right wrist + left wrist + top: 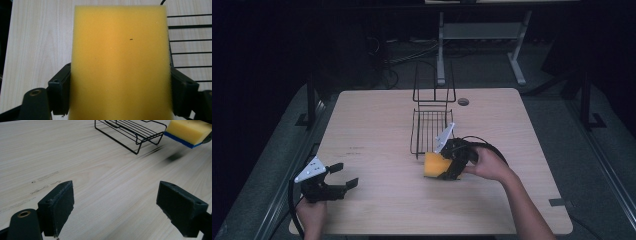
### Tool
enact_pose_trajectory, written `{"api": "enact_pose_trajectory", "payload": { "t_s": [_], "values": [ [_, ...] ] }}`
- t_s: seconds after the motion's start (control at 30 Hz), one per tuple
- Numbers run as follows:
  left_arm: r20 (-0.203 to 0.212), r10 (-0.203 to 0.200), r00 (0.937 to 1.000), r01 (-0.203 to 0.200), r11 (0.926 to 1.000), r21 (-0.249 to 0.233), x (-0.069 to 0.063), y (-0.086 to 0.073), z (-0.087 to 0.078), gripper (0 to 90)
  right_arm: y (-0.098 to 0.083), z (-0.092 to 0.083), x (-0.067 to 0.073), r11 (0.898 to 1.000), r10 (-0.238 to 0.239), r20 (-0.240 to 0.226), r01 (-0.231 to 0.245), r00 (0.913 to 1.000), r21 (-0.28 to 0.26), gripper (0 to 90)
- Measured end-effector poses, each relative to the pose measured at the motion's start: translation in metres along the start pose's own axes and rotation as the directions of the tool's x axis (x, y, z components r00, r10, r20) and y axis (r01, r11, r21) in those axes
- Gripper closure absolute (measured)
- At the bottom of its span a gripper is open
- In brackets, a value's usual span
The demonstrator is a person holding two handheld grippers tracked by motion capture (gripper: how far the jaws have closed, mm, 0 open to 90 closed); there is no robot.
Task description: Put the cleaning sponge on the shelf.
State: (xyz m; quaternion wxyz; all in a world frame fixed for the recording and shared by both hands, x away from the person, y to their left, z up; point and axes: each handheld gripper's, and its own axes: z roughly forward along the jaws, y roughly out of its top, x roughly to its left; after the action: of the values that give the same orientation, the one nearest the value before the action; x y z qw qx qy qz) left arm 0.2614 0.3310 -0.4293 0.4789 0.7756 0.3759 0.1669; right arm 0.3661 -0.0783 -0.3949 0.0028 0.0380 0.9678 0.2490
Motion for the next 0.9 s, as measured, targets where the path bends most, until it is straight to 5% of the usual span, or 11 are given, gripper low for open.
{"api": "enact_pose_trajectory", "payload": {
  "t_s": [0.9],
  "values": [
    [0.002, -0.006, 1.0, 0.006, 1.0, -0.005, 0.001, -0.001, 0.0, 14.0, 0.019, 0.0, -0.025, 1.0, -0.002, -0.004, 0.002, 1.0, 0.014, 21.5]
  ]
}}
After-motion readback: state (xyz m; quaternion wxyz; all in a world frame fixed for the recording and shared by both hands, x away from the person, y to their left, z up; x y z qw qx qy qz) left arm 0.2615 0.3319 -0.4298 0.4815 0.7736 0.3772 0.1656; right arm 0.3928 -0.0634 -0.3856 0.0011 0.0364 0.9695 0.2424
